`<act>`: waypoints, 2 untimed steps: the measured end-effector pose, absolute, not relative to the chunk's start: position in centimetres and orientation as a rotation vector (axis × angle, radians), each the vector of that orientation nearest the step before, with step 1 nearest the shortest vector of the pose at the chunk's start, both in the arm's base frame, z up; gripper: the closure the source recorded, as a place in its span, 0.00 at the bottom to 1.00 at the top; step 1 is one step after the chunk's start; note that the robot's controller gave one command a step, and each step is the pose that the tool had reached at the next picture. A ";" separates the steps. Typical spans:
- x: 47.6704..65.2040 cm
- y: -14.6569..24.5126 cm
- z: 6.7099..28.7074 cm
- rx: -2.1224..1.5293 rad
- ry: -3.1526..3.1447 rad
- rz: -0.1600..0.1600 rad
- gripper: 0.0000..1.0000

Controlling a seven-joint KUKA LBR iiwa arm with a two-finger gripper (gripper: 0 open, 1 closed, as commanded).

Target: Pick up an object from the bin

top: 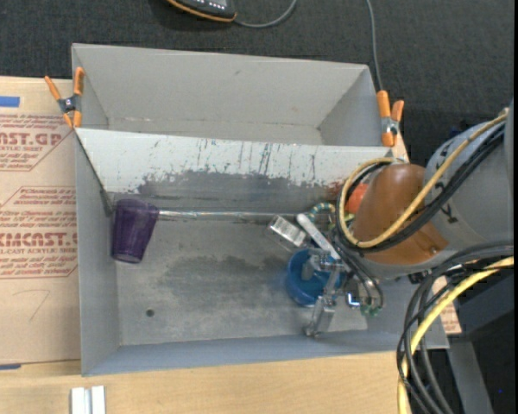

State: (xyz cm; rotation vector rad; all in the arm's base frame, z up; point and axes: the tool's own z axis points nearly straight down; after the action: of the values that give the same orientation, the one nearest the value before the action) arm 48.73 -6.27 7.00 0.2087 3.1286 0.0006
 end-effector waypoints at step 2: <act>48.8 -6.2 7.0 0.211 3.128 0.001 0.00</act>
Offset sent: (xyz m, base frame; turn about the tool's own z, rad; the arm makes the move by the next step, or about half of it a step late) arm 0.0000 0.0001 0.0000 0.0012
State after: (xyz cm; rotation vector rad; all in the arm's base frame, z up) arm 48.76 -6.20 7.00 0.2114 3.1278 0.0007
